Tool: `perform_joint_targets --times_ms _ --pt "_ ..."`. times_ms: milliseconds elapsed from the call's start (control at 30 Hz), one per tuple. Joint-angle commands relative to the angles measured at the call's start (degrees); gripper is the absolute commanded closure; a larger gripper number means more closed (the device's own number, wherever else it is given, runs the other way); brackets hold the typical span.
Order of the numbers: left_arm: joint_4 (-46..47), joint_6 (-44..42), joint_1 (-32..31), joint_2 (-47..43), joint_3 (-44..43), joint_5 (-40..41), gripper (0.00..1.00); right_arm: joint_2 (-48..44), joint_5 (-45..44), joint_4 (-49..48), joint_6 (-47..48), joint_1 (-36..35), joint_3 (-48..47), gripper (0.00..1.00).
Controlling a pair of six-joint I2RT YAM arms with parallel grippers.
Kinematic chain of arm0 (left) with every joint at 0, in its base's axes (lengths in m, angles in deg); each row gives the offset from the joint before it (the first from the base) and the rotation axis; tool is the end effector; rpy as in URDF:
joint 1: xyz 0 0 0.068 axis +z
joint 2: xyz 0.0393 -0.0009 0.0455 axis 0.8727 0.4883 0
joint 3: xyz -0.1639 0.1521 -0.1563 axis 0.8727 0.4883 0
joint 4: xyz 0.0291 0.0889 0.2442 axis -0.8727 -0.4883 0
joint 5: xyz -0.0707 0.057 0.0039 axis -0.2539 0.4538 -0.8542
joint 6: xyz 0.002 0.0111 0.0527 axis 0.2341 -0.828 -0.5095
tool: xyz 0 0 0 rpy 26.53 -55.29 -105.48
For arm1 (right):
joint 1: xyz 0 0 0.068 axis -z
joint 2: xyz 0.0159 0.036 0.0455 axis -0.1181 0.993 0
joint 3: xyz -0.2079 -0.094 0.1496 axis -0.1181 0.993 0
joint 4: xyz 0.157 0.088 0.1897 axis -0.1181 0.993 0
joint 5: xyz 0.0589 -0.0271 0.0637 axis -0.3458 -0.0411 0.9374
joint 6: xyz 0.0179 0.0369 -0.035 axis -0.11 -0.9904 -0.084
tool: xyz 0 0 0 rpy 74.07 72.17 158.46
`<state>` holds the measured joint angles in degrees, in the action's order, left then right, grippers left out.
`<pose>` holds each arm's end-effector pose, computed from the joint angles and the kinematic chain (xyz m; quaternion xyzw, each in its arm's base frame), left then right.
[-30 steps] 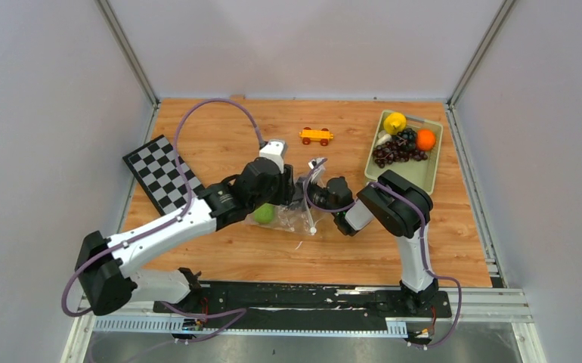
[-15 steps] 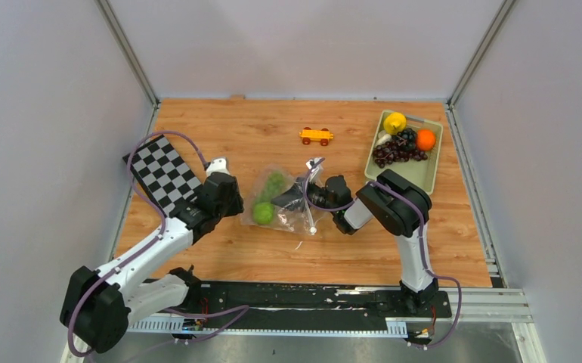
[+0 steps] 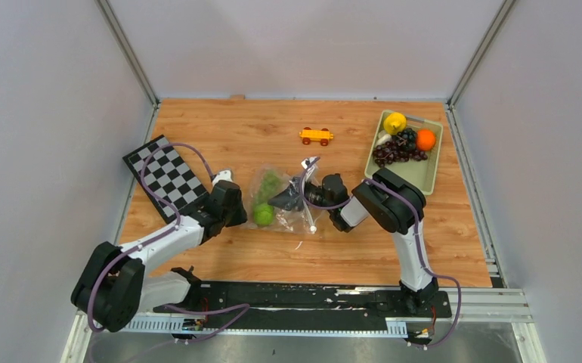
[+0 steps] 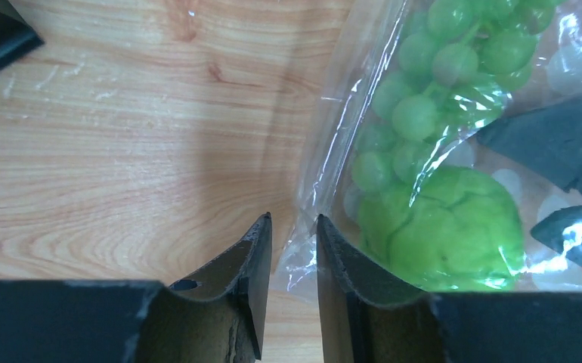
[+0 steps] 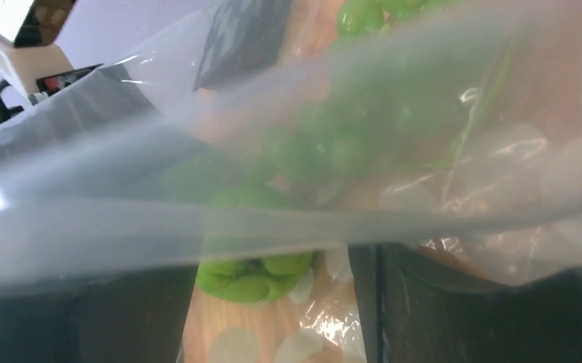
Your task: Open the zip-top bag and remove the fake food
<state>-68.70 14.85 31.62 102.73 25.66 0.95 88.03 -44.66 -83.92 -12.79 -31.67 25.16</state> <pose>0.1936 -0.0991 0.1722 -0.1181 0.9226 -0.1134 0.3492 0.2814 0.2472 0.0923 -0.1026 0.7453 0.5833 0.3063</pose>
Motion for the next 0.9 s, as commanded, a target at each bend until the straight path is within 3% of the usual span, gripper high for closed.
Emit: perform_joint_targets --times_ms 0,400,667,867 --pt "5.0 1.9 0.3 2.0 1.8 -0.9 0.66 2.1 2.5 -1.1 0.8 -0.7 -2.5 0.29" --pt "12.0 2.2 0.3 11.3 2.8 -4.6 0.75 2.6 5.6 4.8 3.5 -2.4 -5.7 0.27" --pt "13.5 2.6 0.2 13.7 3.2 -4.3 0.87 -2.2 7.9 20.9 14.7 -2.4 -7.1 0.25" --pt "13.7 2.5 0.2 14.2 3.0 -4.2 0.91 -1.9 6.5 22.9 16.3 -2.4 -7.5 0.27"
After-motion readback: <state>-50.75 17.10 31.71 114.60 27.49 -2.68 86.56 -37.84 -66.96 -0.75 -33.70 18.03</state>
